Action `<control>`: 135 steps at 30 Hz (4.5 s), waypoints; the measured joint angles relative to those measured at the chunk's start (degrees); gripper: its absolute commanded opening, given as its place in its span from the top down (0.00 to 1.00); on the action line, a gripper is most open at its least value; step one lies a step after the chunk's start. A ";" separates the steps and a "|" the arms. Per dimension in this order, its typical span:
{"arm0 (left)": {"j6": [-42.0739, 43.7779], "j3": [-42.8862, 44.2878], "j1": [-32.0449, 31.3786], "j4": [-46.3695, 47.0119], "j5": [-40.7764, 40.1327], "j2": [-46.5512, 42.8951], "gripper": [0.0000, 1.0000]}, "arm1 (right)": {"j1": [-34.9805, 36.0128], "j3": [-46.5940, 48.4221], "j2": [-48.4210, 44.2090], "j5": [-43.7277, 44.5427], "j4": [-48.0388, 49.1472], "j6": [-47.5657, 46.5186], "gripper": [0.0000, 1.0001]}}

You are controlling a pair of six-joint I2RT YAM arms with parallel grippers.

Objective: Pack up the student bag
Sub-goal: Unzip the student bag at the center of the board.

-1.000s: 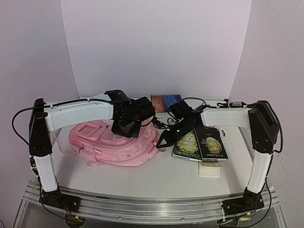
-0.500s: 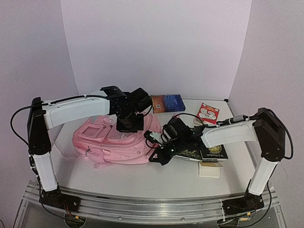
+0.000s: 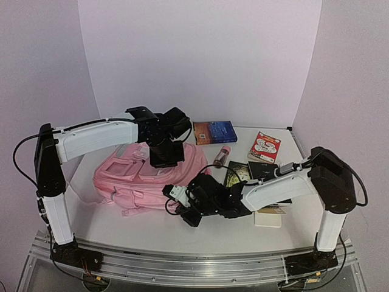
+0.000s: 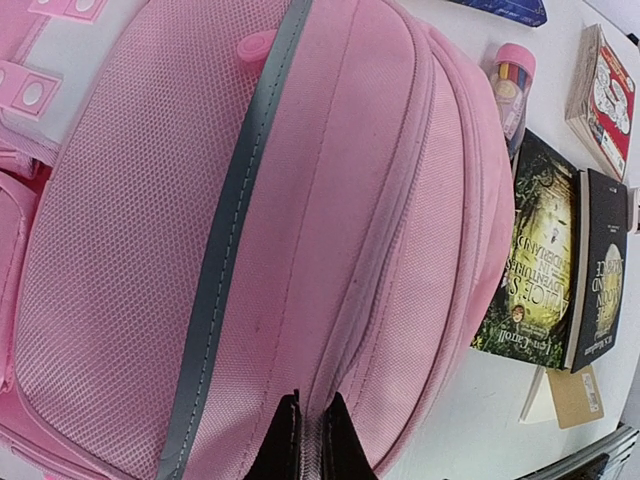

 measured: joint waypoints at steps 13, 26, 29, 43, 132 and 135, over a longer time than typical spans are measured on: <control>-4.15 0.92 0.17 1.49 3.58 0.02 1.00 | 6.14 14.92 14.55 8.40 3.13 -9.20 1.00; -5.32 -1.03 0.34 2.77 4.83 -0.32 1.00 | 6.66 26.33 23.61 7.36 2.03 -10.43 0.79; -4.43 -5.02 0.27 5.31 4.35 -2.84 1.00 | 6.81 25.62 23.39 5.90 2.37 -9.45 0.46; 2.28 -14.12 0.58 14.54 7.16 -10.33 1.00 | 7.49 22.42 19.51 0.55 -4.37 4.80 0.14; 1.66 -23.36 1.52 8.97 -6.26 -15.52 1.00 | -1.77 -9.02 -29.22 7.96 -19.37 18.55 0.02; 0.55 -23.79 1.77 7.23 -8.80 -15.06 0.83 | -8.53 -11.38 -31.79 9.76 -23.23 23.06 0.02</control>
